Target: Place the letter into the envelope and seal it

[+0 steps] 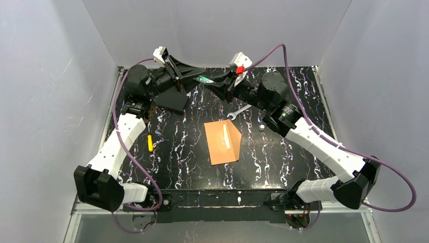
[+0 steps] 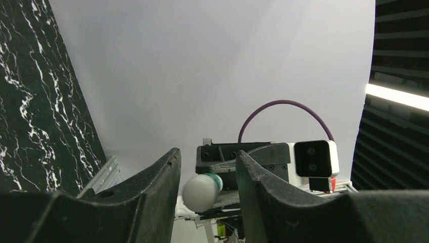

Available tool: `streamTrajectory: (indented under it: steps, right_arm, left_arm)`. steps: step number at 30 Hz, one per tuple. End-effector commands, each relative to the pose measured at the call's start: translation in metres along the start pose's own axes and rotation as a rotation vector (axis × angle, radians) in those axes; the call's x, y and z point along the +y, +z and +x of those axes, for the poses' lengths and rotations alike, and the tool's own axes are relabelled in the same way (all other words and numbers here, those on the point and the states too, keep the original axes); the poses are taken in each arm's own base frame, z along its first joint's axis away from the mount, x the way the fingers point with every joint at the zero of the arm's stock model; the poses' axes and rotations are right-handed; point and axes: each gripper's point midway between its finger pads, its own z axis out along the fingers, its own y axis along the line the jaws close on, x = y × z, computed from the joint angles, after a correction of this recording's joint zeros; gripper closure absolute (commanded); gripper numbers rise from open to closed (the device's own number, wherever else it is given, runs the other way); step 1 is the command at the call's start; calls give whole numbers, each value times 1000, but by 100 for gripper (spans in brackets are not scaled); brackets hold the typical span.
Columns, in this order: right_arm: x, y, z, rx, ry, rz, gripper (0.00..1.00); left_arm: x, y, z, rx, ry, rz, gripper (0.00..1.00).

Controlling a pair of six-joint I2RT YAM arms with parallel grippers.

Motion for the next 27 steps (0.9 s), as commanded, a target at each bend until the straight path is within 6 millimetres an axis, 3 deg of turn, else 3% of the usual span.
streamTrajectory:
  steps: [1, 5, 8, 12, 14, 15, 17, 19, 21, 24, 27]
  right_arm:
    - [-3, -10, -17, -20, -57, 19, 99]
    - [-4, -13, -16, -10, -68, 18, 99]
    - [-2, -16, -14, 3, -72, 5, 99]
    - [-2, -18, -12, 44, -94, -6, 99]
    - [-1, -20, -14, 39, -97, -12, 98]
    - [0, -21, -16, 28, -94, -11, 89]
    - [1, -23, -20, -28, -83, -1, 55]
    - [1, -25, -27, -115, -65, 13, 35]
    - [5, -21, -35, -191, -56, -5, 31]
    - [10, -13, -33, -239, -38, -44, 31]
    - [8, -9, -45, -347, -15, -37, 31]
  left_arm:
    - [-11, -10, 16, 78, -30, 21, 59]
    - [-7, -16, 23, 103, -50, 14, 62]
    - [-5, -18, 26, 115, -53, 10, 78]
    - [-4, -18, 27, 119, -55, 9, 88]
    - [-8, -19, 27, 116, -48, 16, 100]
    - [-11, -19, 27, 113, -44, 20, 100]
    - [-16, -19, 26, 108, -48, 28, 100]
    - [-21, -19, 24, 98, -69, 33, 100]
    - [-26, -20, 23, 83, -107, 36, 100]
    - [-29, -20, 22, 70, -152, 39, 100]
    - [-32, -20, 22, 75, -190, 39, 100]
